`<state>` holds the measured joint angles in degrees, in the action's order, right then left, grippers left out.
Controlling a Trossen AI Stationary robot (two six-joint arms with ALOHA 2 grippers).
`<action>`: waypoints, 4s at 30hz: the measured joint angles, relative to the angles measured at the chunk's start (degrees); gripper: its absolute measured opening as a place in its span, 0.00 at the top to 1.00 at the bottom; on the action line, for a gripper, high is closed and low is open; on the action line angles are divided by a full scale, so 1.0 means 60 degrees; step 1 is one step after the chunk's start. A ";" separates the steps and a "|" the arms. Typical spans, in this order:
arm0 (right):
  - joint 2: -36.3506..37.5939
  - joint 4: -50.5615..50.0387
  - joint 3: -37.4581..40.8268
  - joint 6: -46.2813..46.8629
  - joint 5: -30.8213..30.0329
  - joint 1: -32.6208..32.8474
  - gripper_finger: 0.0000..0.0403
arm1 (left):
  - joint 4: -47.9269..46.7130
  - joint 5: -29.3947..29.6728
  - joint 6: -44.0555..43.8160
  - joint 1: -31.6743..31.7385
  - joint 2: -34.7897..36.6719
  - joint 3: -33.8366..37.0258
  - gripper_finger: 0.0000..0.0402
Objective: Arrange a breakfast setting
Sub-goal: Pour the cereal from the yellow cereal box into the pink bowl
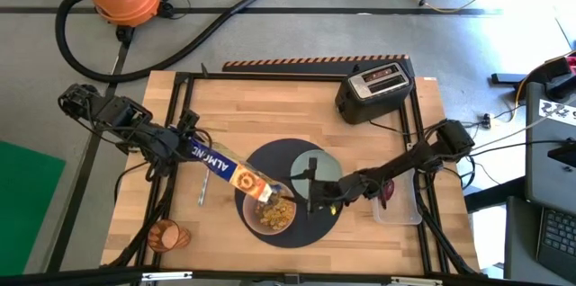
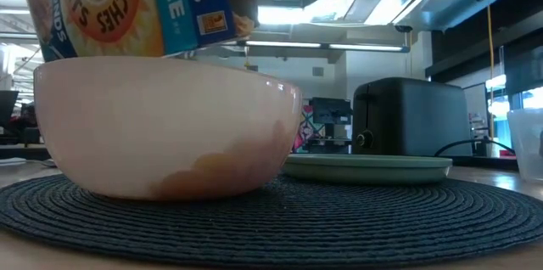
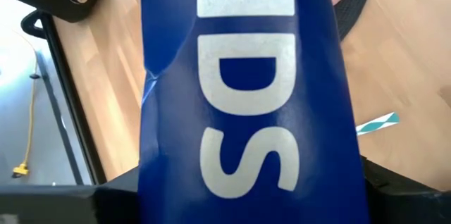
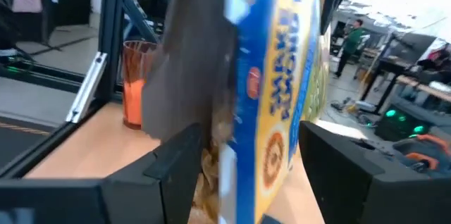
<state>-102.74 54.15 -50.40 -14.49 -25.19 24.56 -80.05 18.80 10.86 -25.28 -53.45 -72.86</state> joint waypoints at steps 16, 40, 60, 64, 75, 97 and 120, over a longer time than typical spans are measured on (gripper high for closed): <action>-0.0367 -0.1364 -0.1245 0.0618 -0.1225 0.0098 0.49 | 0.0004 -0.0239 -0.0063 0.0004 0.0000 0.0000 0.43; -0.0367 -0.7877 -0.4919 0.1721 -0.0182 0.0091 0.98 | 0.0033 -0.1092 -0.0296 -0.0004 0.0000 -0.0011 0.43; -0.0356 -1.2274 -0.8155 0.3150 0.3153 -0.0947 1.00 | 0.0044 -0.1011 -0.0296 0.0007 -0.0029 -0.0009 0.43; -0.0356 -1.3217 -0.8986 0.3292 0.3595 -0.1197 1.00 | 0.0092 -0.0977 -0.0460 0.0007 -0.0029 -0.0011 0.43; -0.0323 -1.4655 -1.0491 0.4132 0.5637 -0.2273 1.00 | 0.0643 -0.0826 -0.1444 0.0007 -0.0036 -0.0007 0.41; -0.0334 -1.5047 -1.1375 0.4220 0.6303 -0.3652 1.00 | 0.1263 0.1527 -0.2719 0.0007 -0.0033 -0.0018 0.12; 0.1623 -1.7041 -1.1354 0.1104 0.5899 -0.4659 0.75 | 0.1202 0.2034 -0.2795 0.0007 -0.0033 -0.0011 0.13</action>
<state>-93.01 -48.10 -118.52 -7.87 10.20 -3.40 -72.84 31.00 -5.91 -25.23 -53.65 -72.93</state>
